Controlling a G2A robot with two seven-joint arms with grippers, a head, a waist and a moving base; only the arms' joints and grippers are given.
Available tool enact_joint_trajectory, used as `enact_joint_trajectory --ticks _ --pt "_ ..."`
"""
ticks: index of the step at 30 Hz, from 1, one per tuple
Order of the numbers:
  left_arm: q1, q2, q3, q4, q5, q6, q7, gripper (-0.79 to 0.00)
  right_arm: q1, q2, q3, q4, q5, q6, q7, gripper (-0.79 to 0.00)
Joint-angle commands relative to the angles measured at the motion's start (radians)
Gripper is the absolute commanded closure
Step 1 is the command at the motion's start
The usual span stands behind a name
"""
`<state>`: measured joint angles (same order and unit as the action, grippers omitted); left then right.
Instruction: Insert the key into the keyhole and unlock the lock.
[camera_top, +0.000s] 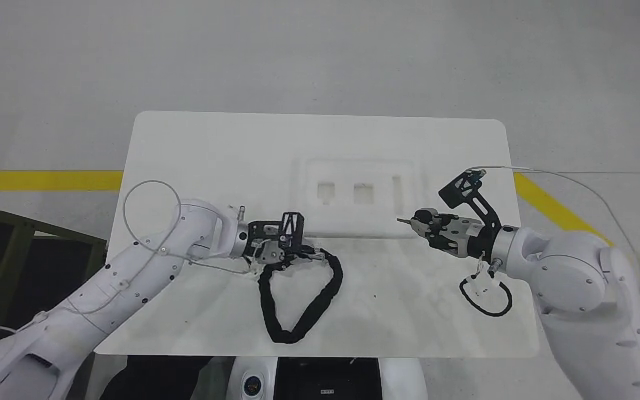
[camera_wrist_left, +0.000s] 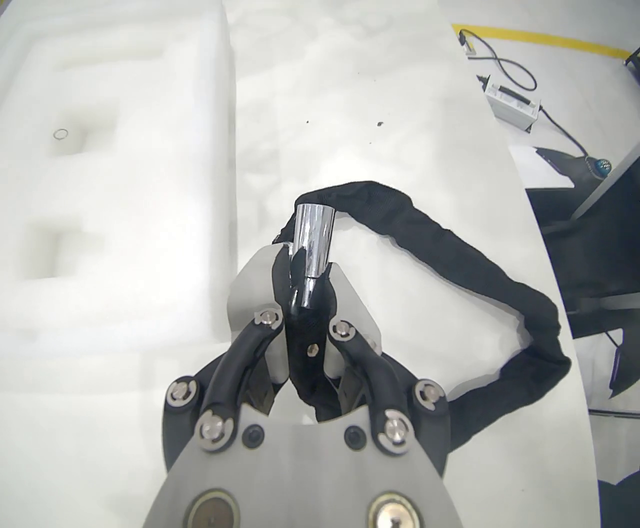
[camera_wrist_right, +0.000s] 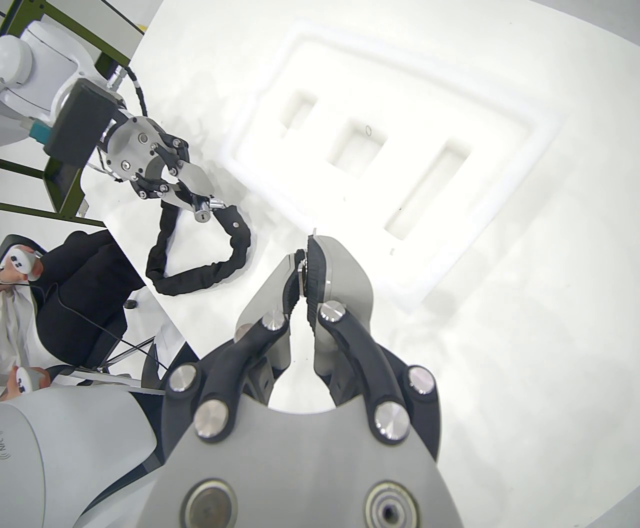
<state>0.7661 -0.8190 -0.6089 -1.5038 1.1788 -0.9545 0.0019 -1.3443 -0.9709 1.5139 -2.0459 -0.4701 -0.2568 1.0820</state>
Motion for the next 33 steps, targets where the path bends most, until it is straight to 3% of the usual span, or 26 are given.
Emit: enact_joint_trajectory --ticks 1,11,20,24,33 --pt "0.021 0.003 -0.016 0.007 -0.005 -0.006 0.074 0.0 0.0 0.0 0.0 0.0 0.0 0.0 0.0 0.0" --pt "0.109 0.011 -0.086 0.051 0.095 -0.011 0.454 0.0 -0.016 0.001 -0.018 -0.016 0.064 -0.023 -0.06 0.0" --pt "0.121 -0.017 -0.063 0.147 0.309 0.046 0.904 0.0 0.008 0.003 -0.059 -0.083 0.174 -0.011 -0.031 0.0" --pt "0.1 -0.034 -0.025 0.185 0.354 0.137 1.001 0.0 0.025 0.003 -0.099 -0.1 0.204 -0.012 -0.004 0.0" --pt "0.016 -0.06 0.103 0.238 0.349 0.244 1.108 0.0 0.059 0.004 -0.158 -0.154 0.196 0.014 0.012 0.0"
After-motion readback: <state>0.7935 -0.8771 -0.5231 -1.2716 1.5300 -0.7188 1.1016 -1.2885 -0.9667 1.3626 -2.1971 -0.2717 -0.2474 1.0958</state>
